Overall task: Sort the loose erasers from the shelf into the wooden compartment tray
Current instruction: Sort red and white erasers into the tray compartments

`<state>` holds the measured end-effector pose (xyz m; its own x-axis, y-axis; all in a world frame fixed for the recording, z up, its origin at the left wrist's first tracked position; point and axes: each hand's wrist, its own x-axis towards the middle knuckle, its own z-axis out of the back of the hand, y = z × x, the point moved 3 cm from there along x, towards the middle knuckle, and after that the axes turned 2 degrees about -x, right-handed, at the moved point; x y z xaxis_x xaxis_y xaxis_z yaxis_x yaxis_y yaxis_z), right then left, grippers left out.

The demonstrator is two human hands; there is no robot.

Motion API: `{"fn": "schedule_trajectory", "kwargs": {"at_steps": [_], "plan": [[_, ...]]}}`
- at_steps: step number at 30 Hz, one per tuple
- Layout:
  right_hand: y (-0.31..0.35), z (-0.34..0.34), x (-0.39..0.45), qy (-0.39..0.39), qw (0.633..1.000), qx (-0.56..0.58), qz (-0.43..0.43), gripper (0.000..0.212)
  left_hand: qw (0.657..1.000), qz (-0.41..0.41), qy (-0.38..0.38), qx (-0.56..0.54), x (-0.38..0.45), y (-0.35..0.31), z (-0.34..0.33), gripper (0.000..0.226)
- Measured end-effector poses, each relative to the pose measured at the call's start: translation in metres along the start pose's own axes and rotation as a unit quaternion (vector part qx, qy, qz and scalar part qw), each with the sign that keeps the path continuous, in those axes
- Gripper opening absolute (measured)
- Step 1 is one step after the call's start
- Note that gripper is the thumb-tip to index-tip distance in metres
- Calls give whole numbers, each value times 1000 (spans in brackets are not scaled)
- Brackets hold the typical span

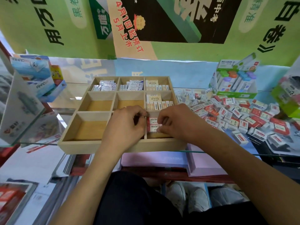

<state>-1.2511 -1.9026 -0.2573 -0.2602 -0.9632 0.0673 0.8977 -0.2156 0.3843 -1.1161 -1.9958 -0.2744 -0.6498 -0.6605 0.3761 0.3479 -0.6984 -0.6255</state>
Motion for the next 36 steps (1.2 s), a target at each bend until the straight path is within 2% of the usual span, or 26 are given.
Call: {"fn": "schedule_trajectory", "kwargs": {"at_steps": [3, 6, 10, 16, 18, 22, 28, 33, 36], "plan": [[-6, 20, -20, -79, 995, 68, -8, 10, 998, -45, -37, 27, -4, -9, 3, 22], [-18, 38, -49, -121, 985, 117, -23, 8, 996, -78, -45, -17, -11, -26, -1, 21], [-54, 53, -84, -150, 977, 129, -79, 8, 993, -113, 18, -43, -13, -57, -20, 24], [-111, 69, -124, -210, 950, 169, -160, 7, 982, -137, 128, 10, 10, -100, -62, 23], [-130, 71, -137, -229, 941, 167, -185, 8, 976, -151, 153, 24, 16, -115, -77, 28], [-164, 74, -162, -257, 926, 153, -231, 10, 964, -169, 192, 67, 25, -139, -114, 23], [-197, 74, -193, -290, 909, 68, -292, 3, 955, -194, 217, 56, 27, -171, -161, 22], [-222, 66, -208, -225, 914, 44, -335, 34, 942, -216, 248, 69, 34, -205, -200, 23], [-229, 63, -218, -234, 912, 71, -329, 35, 940, -210, 237, 127, 49, -214, -219, 24]]}}
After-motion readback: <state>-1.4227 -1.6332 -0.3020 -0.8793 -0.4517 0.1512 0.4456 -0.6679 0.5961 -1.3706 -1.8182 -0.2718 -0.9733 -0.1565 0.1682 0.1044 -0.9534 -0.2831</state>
